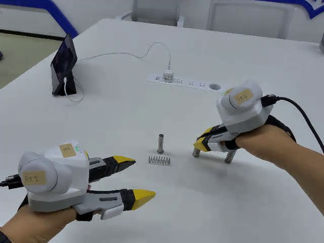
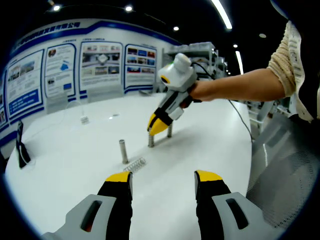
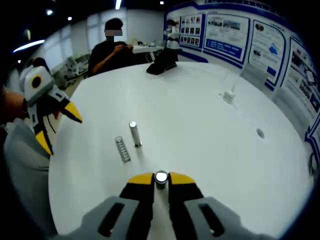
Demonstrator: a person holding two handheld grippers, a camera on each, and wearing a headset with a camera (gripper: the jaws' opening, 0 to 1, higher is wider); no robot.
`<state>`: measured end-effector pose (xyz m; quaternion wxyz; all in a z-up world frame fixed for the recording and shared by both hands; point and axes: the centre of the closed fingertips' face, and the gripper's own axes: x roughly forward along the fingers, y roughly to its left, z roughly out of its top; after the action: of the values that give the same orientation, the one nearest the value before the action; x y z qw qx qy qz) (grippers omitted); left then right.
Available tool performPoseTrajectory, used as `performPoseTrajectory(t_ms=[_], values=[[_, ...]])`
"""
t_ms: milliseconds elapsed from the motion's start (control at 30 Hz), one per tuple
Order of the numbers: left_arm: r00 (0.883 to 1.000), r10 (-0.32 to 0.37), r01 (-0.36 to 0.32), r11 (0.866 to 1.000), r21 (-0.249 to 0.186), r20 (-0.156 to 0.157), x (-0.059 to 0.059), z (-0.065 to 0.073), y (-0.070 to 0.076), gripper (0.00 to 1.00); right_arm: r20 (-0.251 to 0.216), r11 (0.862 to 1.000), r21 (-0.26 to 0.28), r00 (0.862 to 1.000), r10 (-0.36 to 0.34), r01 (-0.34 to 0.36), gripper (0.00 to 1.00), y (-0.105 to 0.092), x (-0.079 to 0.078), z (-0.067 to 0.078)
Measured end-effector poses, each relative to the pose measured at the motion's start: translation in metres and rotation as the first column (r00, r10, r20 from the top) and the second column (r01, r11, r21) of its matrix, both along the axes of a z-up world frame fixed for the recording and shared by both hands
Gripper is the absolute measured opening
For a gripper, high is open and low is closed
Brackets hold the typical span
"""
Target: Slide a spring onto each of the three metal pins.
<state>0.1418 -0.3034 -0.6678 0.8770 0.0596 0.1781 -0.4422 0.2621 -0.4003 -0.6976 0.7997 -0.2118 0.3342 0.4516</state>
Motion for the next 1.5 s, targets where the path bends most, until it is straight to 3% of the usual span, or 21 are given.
performPoseTrajectory(t_ms=[467, 700, 1167, 1500], values=[[1.000, 0.012, -0.012, 1.000, 0.000, -0.001, 0.000, 0.000, 0.000, 0.51, -0.014, 1.000, -0.007, 1.000, 0.005, -0.005, 0.13, 0.001, -0.006, -0.007], [1.000, 0.008, -0.008, 1.000, -0.003, 0.000, 0.001, 0.001, -0.001, 0.51, -0.013, 1.000, -0.011, 1.000, 0.008, -0.008, 0.18, 0.001, -0.006, -0.009], [1.000, -0.008, 0.008, 1.000, -0.003, 0.006, 0.004, 0.000, -0.001, 0.51, 0.054, 1.000, 0.004, 0.999, 0.001, -0.001, 0.23, 0.001, -0.006, 0.015], [1.000, -0.017, 0.017, 1.000, -0.002, 0.010, 0.007, 0.001, -0.001, 0.51, 0.091, 0.997, 0.032, 0.994, 0.067, -0.071, 0.23, 0.025, -0.018, 0.032]])
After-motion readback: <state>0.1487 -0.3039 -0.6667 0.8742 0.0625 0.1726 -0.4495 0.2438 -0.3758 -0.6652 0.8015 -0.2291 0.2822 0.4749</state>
